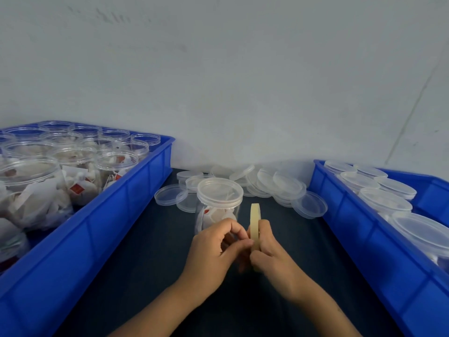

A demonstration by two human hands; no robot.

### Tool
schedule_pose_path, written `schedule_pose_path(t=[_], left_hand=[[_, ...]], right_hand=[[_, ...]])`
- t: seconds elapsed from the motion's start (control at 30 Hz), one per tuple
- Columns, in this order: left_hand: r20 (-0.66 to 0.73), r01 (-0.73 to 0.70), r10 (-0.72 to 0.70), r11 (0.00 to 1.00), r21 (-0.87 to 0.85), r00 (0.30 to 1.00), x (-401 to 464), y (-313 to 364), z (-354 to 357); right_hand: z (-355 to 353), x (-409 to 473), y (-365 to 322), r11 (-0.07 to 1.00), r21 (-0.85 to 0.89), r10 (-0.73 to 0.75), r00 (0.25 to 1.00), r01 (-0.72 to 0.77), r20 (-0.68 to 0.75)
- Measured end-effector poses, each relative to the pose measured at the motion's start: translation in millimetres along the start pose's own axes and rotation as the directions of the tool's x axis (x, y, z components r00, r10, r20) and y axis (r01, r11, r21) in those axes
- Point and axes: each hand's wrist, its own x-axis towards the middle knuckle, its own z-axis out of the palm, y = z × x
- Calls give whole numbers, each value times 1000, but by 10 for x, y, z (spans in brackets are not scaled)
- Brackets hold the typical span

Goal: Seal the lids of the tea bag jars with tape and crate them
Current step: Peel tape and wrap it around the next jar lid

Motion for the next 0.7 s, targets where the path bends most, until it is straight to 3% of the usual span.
schedule_pose_path(t=[0.17, 0.27, 0.43, 0.7], left_hand=[[-23, 30, -28, 997, 71, 999, 27, -41, -32], [-72, -2, 11, 992, 129, 997, 23, -35, -47], [-155, -30, 44, 995, 93, 987, 28, -32, -20], [-2, -84, 86, 985, 154, 996, 46, -81, -28]], right_hand=[[-81, -6, 48, 989, -145, 20, 999, -16, 26], [-109, 14, 73, 949, -315, -13, 999, 1, -35], [-160, 14, 37, 932, -353, -98, 994, 78, -41], [-183, 17, 46, 748, -658, -24, 986, -91, -164]])
